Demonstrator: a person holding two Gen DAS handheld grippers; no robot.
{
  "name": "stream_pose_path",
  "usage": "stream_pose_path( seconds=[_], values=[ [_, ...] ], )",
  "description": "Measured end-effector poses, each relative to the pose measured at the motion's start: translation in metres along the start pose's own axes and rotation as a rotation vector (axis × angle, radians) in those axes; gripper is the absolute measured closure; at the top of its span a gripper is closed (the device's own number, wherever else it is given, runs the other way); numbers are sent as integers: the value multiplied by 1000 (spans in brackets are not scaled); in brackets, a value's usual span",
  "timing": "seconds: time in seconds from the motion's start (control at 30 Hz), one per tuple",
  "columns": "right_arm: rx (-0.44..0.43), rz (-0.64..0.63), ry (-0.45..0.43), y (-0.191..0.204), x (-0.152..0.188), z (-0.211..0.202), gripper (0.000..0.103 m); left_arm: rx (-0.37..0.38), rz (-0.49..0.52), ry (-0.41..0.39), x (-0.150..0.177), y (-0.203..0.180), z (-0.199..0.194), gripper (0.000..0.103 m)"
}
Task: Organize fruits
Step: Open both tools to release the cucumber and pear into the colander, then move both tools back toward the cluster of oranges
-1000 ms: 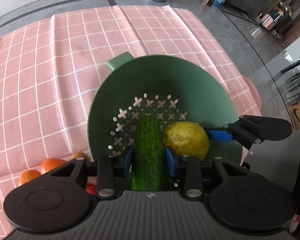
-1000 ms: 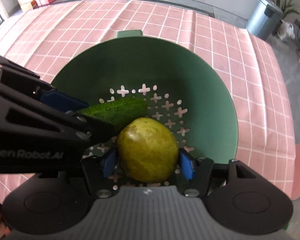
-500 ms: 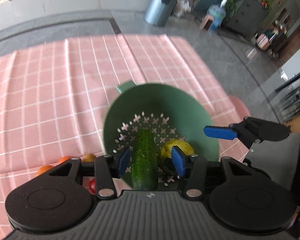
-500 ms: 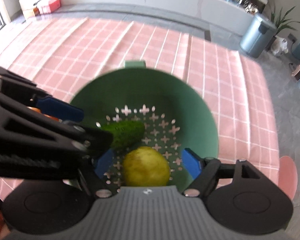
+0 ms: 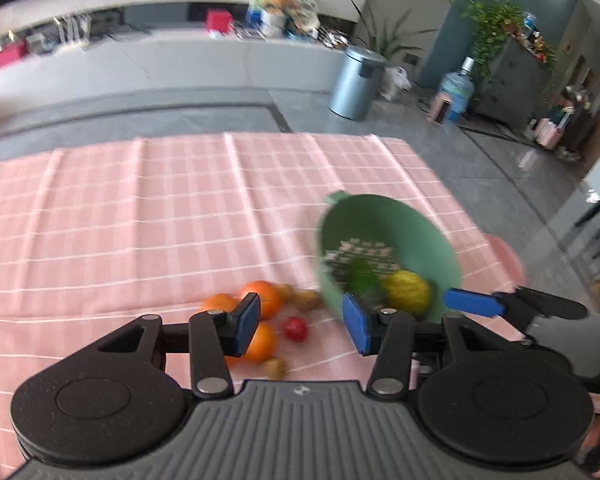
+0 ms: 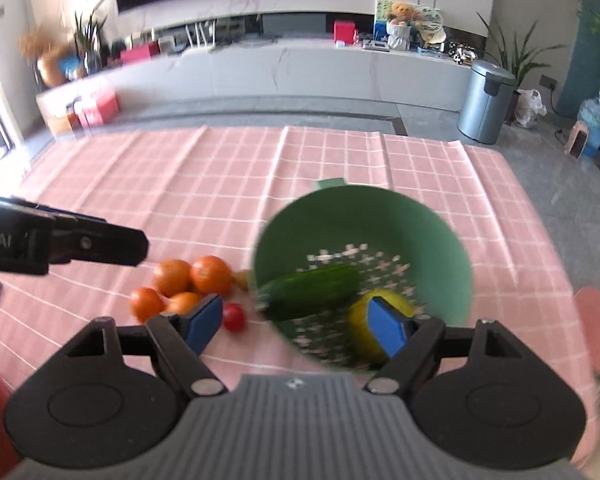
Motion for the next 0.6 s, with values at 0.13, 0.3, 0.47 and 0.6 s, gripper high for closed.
stream_pose_path(
  seconds=[0.13,0.3,0.47,0.6],
  values=[
    [-26,65,-32,18,18,-4,27,-76,20,-7,13,18,-11,47],
    [-30,111,-9,33,33,6,26,-76,-33,-23,24,44,-18,47],
    [0,140,-8,41,46,17,27,-61,-104,-56,39,68,-24,47],
    [5,125,-43,46,52,21,31,-50,-129,-71,46,81,-22,47]
  ],
)
Point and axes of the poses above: each gripper's, at about its wrist camera, not at the fingertips, and z roughly the way its jaws point, y to its left, x to its underside, the point moved 3 cm from there along z, roughly the way its jaws point, and after that the axes turned 11 degrees about x, right-handed, at the moved point
